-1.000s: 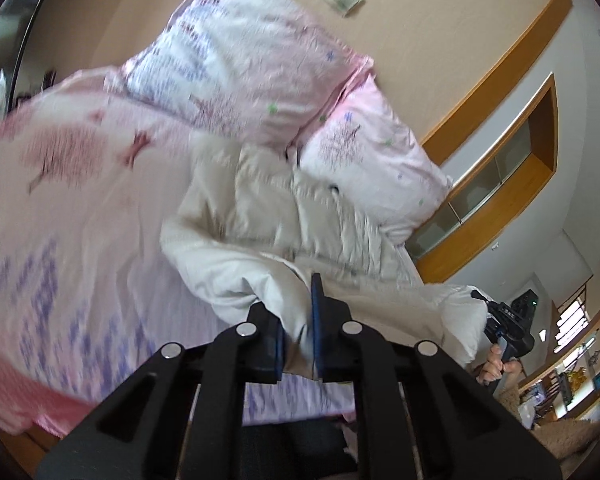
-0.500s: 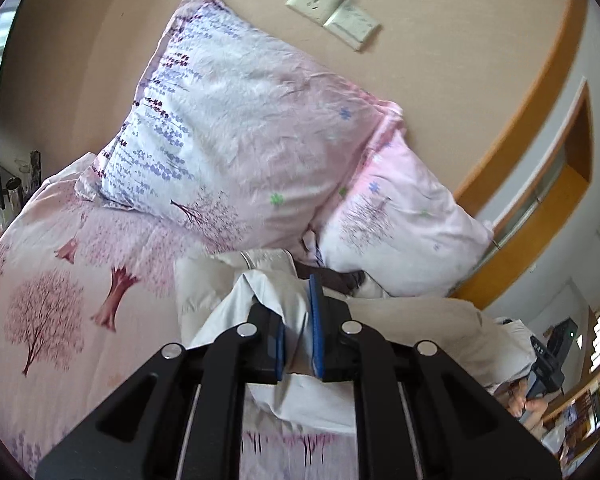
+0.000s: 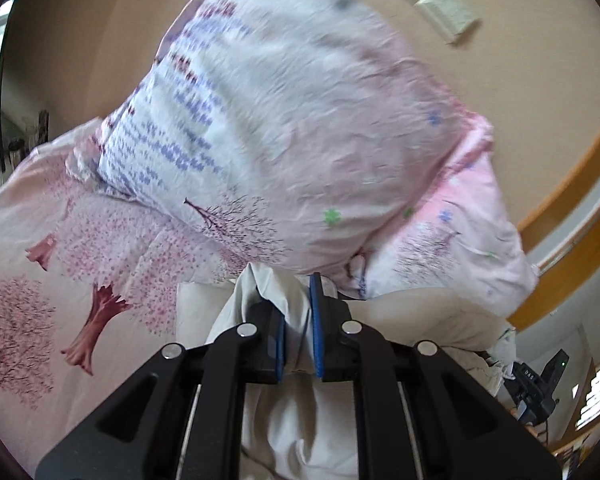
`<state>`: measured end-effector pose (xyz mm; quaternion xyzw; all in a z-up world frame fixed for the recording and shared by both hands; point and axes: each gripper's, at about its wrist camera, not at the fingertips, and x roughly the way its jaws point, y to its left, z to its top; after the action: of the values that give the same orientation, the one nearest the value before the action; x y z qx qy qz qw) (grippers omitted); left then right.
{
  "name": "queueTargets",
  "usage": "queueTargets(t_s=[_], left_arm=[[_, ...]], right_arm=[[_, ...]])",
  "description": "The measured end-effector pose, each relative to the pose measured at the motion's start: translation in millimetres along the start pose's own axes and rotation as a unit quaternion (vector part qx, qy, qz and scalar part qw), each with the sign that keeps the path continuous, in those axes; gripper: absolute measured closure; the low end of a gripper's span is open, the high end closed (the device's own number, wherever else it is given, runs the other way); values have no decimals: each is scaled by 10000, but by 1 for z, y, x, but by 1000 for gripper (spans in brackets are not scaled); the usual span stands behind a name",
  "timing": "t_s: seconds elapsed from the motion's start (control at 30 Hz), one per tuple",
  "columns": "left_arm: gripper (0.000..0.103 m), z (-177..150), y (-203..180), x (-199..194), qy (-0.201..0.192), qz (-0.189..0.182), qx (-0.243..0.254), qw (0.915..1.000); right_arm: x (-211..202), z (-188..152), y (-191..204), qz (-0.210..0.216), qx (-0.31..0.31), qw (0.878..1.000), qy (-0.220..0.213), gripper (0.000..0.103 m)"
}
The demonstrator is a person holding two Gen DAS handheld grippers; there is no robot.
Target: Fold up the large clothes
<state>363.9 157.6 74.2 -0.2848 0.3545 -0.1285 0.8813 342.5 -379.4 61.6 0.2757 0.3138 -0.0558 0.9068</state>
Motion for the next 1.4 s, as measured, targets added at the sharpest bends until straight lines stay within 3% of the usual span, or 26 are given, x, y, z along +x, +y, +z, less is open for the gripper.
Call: queueTargets(t_s=[0.3,0.4,0.5,0.6,0.73,0.8,0.87,0.93,0.97,1.0,1.03,1.1,1.27,1.4], left_arm=[[92,4,14,75,466,485,-288,9973],[88,5,21,92,721,565,-547,9943],[85,3,29,98,837,513,-797,9920],[72,1,32,101,886,380,-849,9917],[47,1,33,93,805,20,-996,9918],[33,3,32,81,686,-128,-1013,9924],[28,6,30,64,437,-105,-922,9947],[27,8,23,44,157,-121,-750,9970],[27,7,17,34,38,-96,-625,9980],[27,3,6,24,-67,9,-359,9993],[28,-3,-5,19,-102,53,-109,9999],[28,-24,-35,12,-23,157,641,9978],[30,-83,-88,16,542,82,1895,9804],[32,-105,-106,34,724,430,2502,9645]], right_arm=[[72,5,-13,-899,780,9900,756,83],[80,6,-18,-934,1185,9840,947,68],[77,10,-22,-657,1368,9839,945,47],[64,12,-27,-286,1476,9859,738,34],[43,12,-33,-50,1438,9888,406,32],[23,12,-33,-185,1313,9912,45,32],[8,11,-28,-276,1088,9934,-234,33],[-7,5,-12,-204,538,9977,-352,50],[-8,1,-1,-98,209,9994,-257,55],[-9,-8,16,78,-260,9996,-57,69],[-8,-16,27,166,-581,9981,101,77],[-7,-40,56,439,-1255,9900,462,83],[7,-80,96,392,-2190,9702,962,86],[33,-82,97,-80,-2186,9672,1289,86]])
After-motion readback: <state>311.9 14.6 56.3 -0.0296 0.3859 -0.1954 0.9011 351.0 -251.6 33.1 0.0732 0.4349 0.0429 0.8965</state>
